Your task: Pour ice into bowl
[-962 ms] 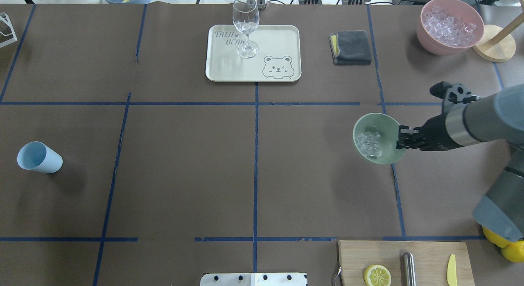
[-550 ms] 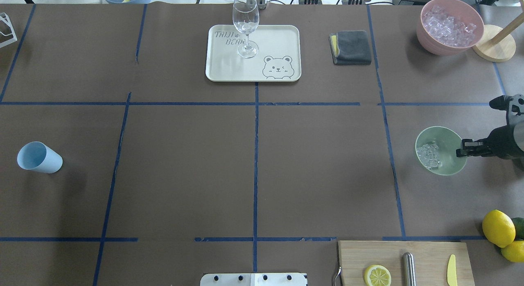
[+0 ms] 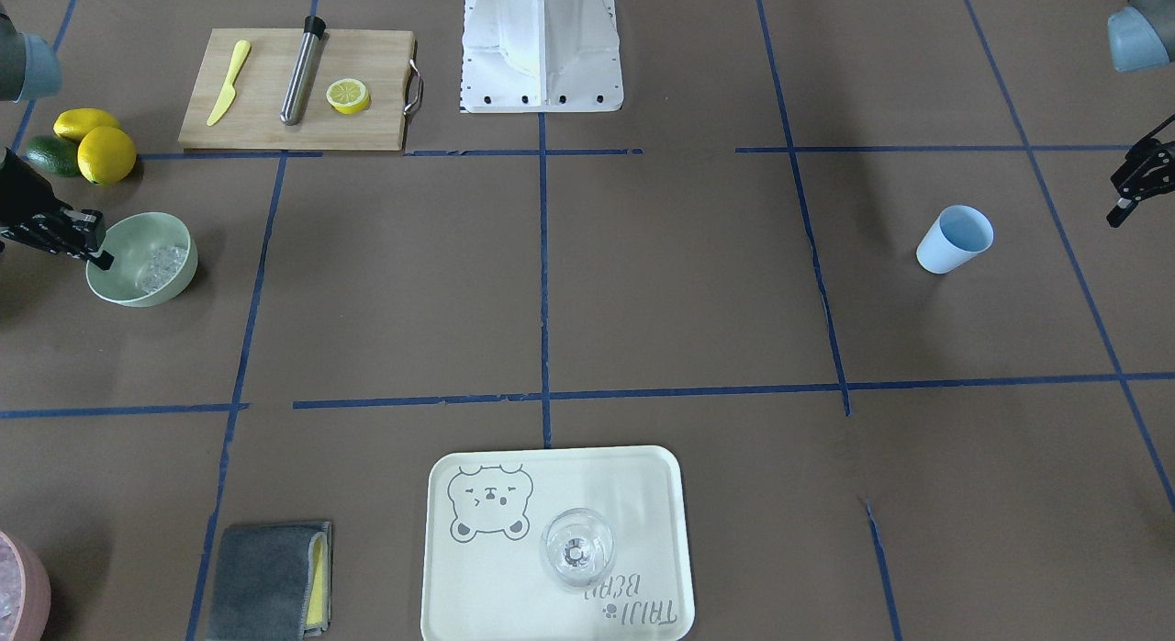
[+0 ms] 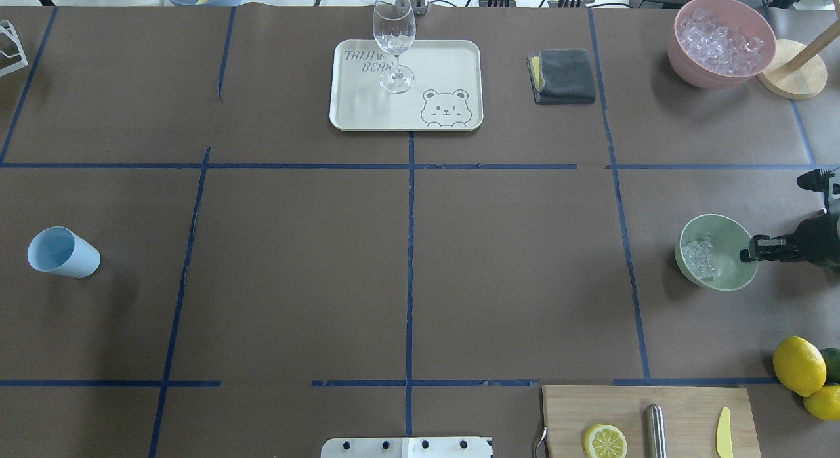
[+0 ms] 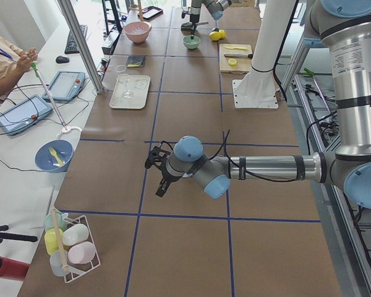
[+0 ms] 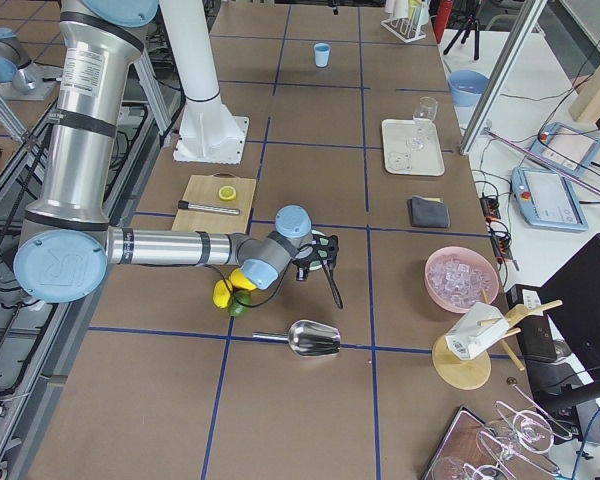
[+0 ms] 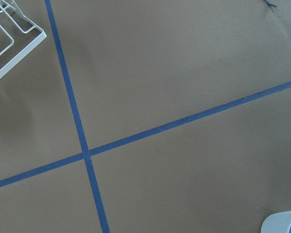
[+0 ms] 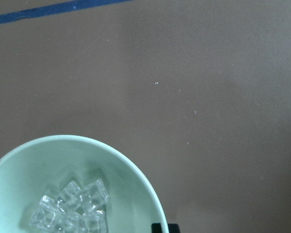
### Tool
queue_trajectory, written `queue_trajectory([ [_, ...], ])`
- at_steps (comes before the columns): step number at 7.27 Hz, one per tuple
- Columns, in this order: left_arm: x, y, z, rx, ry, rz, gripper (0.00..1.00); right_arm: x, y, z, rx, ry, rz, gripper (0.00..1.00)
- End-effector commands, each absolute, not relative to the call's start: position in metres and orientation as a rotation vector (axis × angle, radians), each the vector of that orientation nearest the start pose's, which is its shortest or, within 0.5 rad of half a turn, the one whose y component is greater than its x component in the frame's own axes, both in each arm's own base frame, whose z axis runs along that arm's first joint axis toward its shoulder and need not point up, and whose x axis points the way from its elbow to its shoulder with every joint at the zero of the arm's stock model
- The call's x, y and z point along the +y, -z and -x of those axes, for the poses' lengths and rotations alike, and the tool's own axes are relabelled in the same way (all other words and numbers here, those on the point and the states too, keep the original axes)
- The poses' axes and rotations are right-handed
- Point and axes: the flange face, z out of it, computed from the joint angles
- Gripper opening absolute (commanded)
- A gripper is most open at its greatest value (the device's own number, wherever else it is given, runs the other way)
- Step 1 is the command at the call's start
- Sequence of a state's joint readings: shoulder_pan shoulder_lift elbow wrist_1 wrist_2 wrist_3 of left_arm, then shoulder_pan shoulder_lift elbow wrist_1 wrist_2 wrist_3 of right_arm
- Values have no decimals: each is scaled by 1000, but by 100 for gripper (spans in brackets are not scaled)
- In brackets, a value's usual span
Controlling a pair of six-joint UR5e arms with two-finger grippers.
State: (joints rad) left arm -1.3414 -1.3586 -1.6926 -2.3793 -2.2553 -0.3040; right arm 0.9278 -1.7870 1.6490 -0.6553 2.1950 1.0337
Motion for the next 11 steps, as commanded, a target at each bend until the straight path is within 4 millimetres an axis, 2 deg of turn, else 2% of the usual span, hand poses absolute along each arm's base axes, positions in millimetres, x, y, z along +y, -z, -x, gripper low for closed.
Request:
queue_trajectory([
  [1, -432, -603, -28, 815, -174, -496, 100, -388, -608, 203, -1002, -82, -32, 100],
  [2, -432, -599, -28, 817, -172, -500, 100, -392, -602, 194, -1016, -92, -43, 100],
  [4, -427, -599, -27, 820, -172, -498, 100, -404, -601, 130, -1100, -171, 8, 100],
  [6, -421, -599, -35, 917, -223, -451, 100, -413, -615, 99, -1060, -159, -32, 100],
  [7, -418, -603, -38, 947, -263, -430, 100, -420, -630, 68, -999, -98, -73, 100],
  [8, -421, -609, -22, 925, -252, -418, 100, -425, -647, 29, -931, -29, -91, 100],
  [9, -422, -616, -1, 946, -261, -375, 100, -443, -647, -3, -887, 54, -106, 100],
  [10, -430, -614, 6, 958, -269, -336, 100, -449, -647, -35, -865, 90, -97, 100],
  [11, -446, -603, 18, 951, -236, -323, 100, -455, -644, -54, -854, 123, -103, 100],
])
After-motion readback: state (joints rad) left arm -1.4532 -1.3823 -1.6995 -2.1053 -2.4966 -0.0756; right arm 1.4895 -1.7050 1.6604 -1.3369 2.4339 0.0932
